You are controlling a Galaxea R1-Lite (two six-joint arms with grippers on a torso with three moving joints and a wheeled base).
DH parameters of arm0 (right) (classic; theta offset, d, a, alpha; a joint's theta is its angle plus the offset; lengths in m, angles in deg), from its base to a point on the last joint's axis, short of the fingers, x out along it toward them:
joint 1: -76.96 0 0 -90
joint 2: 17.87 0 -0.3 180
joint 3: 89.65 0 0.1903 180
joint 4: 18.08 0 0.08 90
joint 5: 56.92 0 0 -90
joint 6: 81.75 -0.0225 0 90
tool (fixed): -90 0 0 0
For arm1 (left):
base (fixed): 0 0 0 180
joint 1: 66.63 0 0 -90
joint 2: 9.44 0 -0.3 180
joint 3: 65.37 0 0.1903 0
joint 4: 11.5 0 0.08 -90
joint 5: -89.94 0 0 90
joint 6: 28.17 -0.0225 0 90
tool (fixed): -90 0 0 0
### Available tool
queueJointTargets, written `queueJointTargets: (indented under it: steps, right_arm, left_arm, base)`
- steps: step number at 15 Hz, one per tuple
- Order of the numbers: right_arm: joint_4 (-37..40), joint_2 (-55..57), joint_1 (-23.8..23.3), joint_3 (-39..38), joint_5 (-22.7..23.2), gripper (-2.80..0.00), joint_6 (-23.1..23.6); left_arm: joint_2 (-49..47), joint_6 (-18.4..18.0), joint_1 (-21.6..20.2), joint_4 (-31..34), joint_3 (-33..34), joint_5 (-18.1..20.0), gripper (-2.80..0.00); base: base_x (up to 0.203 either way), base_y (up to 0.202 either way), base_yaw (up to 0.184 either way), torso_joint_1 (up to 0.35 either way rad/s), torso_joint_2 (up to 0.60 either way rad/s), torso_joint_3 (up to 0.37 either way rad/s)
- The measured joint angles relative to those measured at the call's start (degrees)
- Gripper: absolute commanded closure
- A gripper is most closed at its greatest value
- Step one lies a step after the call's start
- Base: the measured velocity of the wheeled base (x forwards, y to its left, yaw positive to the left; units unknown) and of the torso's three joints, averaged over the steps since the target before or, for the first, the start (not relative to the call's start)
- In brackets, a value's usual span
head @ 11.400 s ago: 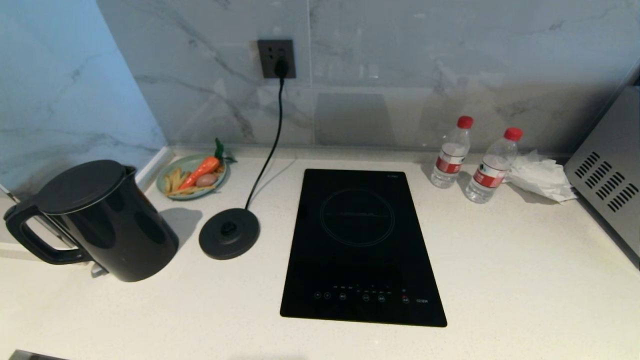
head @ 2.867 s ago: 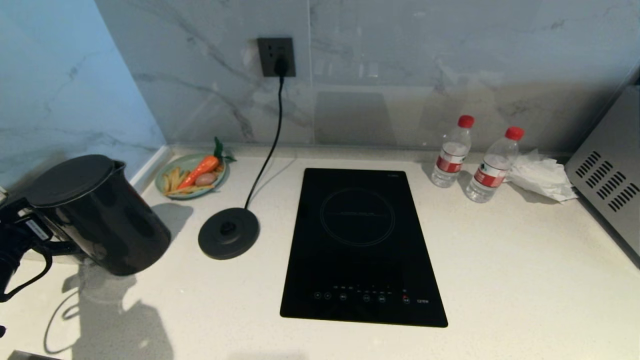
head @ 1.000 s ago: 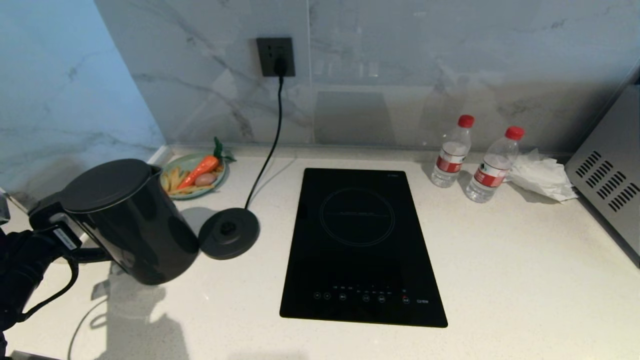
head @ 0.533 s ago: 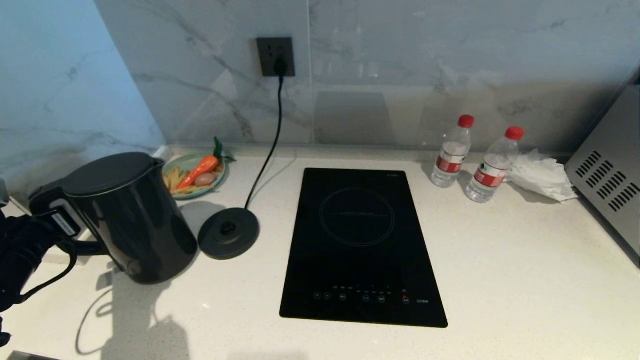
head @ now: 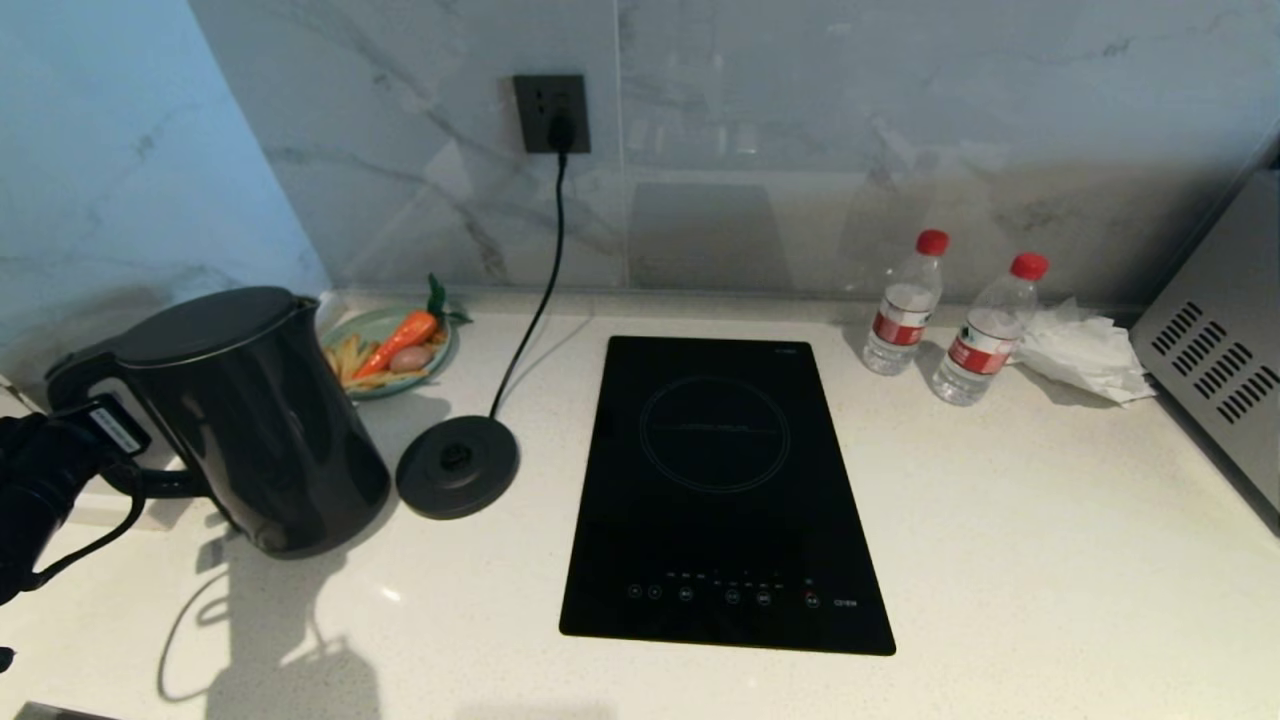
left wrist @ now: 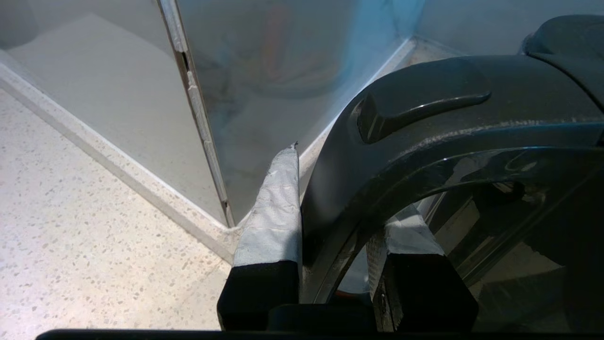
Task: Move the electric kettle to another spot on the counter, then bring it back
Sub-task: Grab the kettle, then place it on the power base
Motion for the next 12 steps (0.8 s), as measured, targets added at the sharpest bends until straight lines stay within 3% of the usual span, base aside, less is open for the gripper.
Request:
queueJointTargets:
  steps: [5, 8, 12]
  right_arm:
    - [0.00, 0.00, 0.00, 0.00, -0.02, 0.00, 0.00]
    - [0.02, 0.00, 0.00, 0.00, 0.02, 0.00, 0.00]
    - [0.00, 0.00, 0.00, 0.00, -0.01, 0.00, 0.00]
  left_arm:
    - [2.41, 1.85, 3.10, 4.31, -0.66, -0.29, 0.00]
    - [3.36, 1.85, 5.89, 5.82, -2.60, -5.43, 0.00]
    - [4.75, 1.79, 9.87, 9.00, -3.19, -8.38, 0.00]
  base:
    - [0.000, 0.000, 0.000, 0.000, 0.00, 0.000]
    - [0.000, 0.000, 0.000, 0.000, 0.00, 0.000]
    - [0.000, 0.000, 0.000, 0.000, 0.00, 0.000]
